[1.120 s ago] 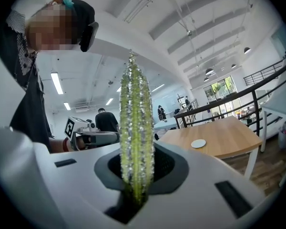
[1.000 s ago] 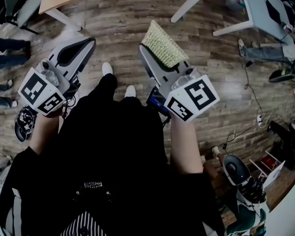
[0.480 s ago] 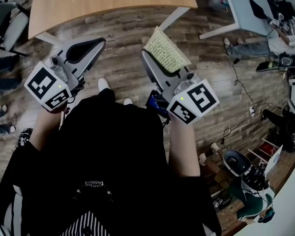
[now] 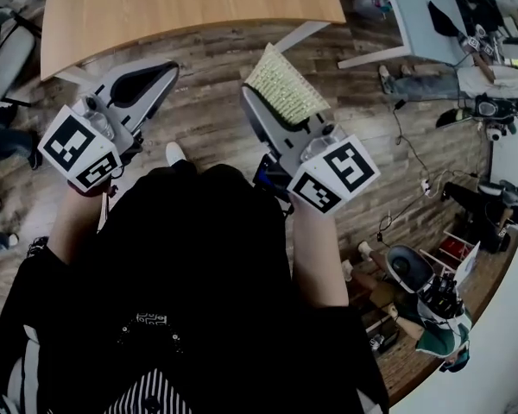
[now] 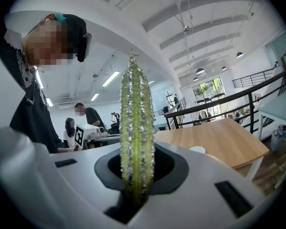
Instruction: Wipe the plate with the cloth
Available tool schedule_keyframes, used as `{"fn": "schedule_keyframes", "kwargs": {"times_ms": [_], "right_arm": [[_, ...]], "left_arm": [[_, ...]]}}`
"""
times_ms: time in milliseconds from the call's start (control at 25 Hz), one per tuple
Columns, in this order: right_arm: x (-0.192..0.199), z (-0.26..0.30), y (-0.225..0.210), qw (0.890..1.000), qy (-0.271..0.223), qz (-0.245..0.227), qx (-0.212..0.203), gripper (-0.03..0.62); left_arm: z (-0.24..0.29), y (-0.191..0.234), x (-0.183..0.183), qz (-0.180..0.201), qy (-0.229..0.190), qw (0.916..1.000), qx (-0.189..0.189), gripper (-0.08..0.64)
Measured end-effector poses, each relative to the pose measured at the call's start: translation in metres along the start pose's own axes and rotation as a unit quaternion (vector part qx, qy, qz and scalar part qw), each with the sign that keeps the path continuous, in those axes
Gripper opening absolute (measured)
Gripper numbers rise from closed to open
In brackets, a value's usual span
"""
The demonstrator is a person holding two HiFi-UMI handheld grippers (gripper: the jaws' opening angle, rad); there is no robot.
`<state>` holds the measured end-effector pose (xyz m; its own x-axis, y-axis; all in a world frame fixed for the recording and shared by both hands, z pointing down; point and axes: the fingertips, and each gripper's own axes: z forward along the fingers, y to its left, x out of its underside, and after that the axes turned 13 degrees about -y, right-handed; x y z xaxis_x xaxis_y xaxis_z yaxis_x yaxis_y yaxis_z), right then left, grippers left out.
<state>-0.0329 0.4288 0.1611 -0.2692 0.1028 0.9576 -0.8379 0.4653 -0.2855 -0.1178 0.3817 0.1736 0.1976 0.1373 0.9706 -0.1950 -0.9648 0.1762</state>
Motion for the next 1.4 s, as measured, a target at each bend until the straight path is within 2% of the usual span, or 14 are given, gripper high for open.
{"fn": "schedule_keyframes", "kwargs": {"times_ms": [240, 480, 720, 880, 1160, 1400], "right_arm": [[0.013, 0.058, 0.008, 0.998, 0.045, -0.014, -0.037, 0.048], [0.013, 0.125, 0.006, 0.993, 0.065, -0.037, -0.087, 0.048], [0.011, 0.181, -0.031, 0.99, 0.051, -0.015, -0.132, 0.048], [-0.001, 0.208, -0.053, 0.988, 0.035, -0.015, -0.149, 0.048], [-0.018, 0.241, -0.124, 0.984, 0.032, 0.013, -0.174, 0.048], [-0.011, 0.274, -0.168, 0.977, 0.039, 0.035, -0.209, 0.048]], "left_arm": [[-0.038, 0.042, 0.002, -0.018, -0.022, 0.9993, -0.026, -0.006], [-0.053, 0.094, -0.009, -0.023, -0.016, 0.9977, -0.063, -0.006], [-0.042, 0.151, -0.017, -0.011, -0.011, 0.9929, -0.118, -0.006], [-0.027, 0.166, -0.019, -0.002, -0.007, 0.9927, -0.12, -0.006], [0.037, 0.206, -0.028, 0.01, -0.008, 0.9907, -0.135, -0.006], [0.06, 0.245, -0.008, 0.001, 0.007, 0.983, -0.183, -0.006]]}}
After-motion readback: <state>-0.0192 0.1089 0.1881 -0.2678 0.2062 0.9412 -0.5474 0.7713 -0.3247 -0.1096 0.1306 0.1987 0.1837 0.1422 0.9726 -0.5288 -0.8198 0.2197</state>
